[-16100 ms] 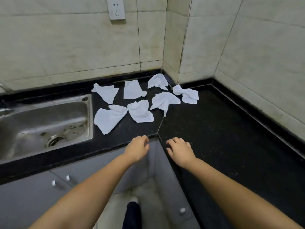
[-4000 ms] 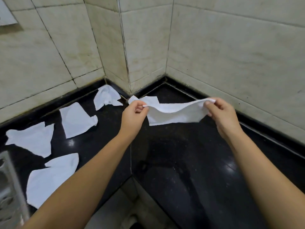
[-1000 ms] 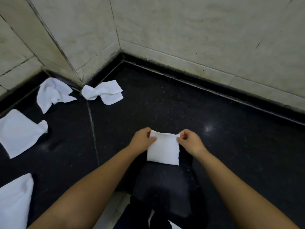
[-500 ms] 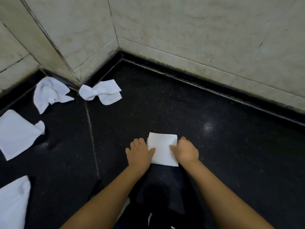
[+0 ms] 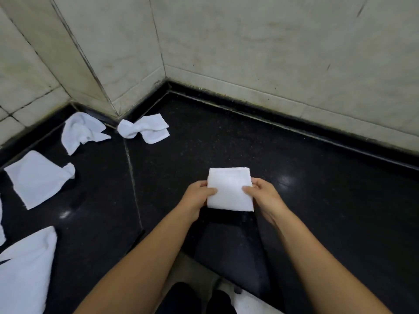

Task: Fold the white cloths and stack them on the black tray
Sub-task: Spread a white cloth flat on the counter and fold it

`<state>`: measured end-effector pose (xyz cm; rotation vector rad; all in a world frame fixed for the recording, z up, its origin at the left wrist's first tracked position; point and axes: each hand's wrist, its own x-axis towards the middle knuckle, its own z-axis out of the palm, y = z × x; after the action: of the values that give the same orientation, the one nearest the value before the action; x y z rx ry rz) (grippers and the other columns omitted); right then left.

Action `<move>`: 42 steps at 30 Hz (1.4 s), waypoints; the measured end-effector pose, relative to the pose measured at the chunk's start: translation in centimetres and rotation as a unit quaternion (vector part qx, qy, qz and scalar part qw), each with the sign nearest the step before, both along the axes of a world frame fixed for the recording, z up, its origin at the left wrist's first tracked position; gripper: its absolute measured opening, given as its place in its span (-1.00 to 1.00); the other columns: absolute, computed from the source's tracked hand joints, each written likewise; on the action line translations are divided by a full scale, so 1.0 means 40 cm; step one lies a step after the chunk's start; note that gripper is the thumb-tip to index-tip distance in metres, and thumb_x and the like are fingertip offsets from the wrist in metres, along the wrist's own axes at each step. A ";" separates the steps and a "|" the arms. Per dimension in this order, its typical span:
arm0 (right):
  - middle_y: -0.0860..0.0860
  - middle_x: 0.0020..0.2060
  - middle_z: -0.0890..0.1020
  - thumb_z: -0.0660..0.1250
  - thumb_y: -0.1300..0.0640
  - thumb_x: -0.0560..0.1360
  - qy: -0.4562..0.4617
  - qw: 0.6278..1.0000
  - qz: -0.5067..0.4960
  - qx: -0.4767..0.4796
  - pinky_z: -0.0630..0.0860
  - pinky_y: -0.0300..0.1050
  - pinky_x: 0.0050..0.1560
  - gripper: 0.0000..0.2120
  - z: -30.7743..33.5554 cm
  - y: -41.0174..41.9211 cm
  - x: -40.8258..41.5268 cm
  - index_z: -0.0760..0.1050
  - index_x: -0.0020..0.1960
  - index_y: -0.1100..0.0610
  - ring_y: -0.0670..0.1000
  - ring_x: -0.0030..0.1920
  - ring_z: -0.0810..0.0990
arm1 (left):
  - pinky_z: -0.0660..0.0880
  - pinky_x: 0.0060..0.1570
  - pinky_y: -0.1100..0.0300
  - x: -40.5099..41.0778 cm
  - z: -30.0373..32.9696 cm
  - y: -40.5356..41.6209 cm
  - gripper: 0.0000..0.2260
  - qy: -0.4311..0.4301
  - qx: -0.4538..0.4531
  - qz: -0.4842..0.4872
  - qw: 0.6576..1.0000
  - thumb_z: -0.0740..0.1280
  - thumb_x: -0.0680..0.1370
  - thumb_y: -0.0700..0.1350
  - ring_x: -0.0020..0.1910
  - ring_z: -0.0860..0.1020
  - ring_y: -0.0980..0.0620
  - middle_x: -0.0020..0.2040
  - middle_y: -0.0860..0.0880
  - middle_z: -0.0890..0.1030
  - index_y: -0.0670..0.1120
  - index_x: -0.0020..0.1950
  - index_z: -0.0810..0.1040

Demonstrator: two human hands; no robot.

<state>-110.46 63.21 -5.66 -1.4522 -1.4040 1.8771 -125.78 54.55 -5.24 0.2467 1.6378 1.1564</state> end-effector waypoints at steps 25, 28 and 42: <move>0.04 -0.21 0.61 0.25 0.18 0.55 0.054 0.830 -0.554 0.018 0.48 -0.10 -0.16 -0.89 0.086 -0.745 1.059 0.53 -0.11 0.10 0.03 -0.18 0.56 | 0.52 0.00 0.10 1.045 0.093 -0.273 -0.85 -0.081 0.037 -0.513 0.854 0.24 0.57 -0.22 -0.11 0.58 0.02 -0.08 -0.04 0.63 -0.09 0.08 0.57; 0.03 -0.26 0.59 0.26 0.20 0.55 0.054 0.806 -0.589 0.027 0.45 -0.12 -0.19 -0.88 0.106 -0.801 1.268 0.53 -0.14 0.09 0.01 -0.23 0.53 | 0.53 -0.05 0.11 1.274 0.099 -0.300 -0.87 -0.082 0.042 -0.543 0.835 0.25 0.57 -0.21 -0.15 0.58 0.03 -0.12 -0.03 0.62 -0.06 -0.02 0.59; 0.03 -0.31 0.55 0.27 0.23 0.56 0.041 0.815 -0.576 0.050 0.43 -0.29 -0.55 -0.90 0.216 -0.667 2.047 0.51 -0.12 0.14 -0.08 -0.42 0.51 | 0.55 -0.13 0.08 2.024 0.195 -0.155 -0.91 -0.126 0.056 -0.567 0.812 0.28 0.55 -0.21 -0.11 0.58 0.00 -0.07 -0.05 0.62 -0.06 0.00 0.56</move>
<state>-28.59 36.52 2.97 -1.5667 -0.3149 1.0034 -44.80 48.35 2.57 0.9523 0.8722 0.3108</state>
